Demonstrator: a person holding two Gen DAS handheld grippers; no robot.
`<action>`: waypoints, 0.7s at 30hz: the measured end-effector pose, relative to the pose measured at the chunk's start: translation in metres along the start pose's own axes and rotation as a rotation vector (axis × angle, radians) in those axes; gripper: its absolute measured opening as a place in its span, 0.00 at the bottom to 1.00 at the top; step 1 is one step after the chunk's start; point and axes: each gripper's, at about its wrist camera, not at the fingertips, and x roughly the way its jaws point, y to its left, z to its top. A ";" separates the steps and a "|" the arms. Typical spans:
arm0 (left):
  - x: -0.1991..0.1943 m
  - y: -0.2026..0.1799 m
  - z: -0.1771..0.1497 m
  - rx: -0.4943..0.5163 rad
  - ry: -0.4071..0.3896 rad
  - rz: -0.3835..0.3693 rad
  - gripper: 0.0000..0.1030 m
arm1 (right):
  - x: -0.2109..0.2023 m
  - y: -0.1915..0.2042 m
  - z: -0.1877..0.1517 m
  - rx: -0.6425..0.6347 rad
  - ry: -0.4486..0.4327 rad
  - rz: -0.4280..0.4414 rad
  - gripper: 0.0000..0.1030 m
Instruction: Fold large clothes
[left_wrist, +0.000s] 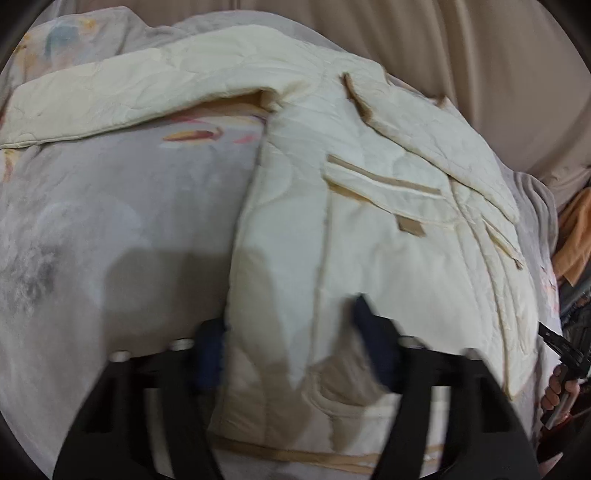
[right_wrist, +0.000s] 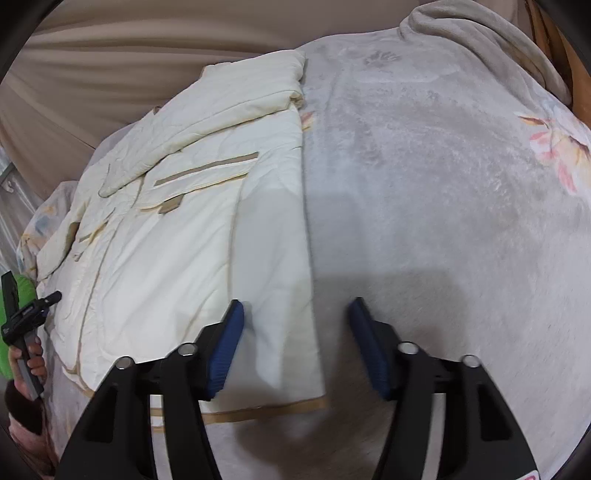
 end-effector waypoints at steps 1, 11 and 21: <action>-0.003 -0.004 0.001 0.011 -0.001 -0.009 0.27 | -0.003 0.003 0.000 0.001 -0.011 -0.007 0.12; -0.051 0.010 -0.053 0.027 0.077 -0.102 0.16 | -0.071 0.004 -0.065 -0.010 -0.031 -0.107 0.07; -0.105 0.078 -0.002 -0.214 -0.176 -0.077 0.72 | -0.095 0.047 -0.005 -0.119 -0.204 -0.251 0.26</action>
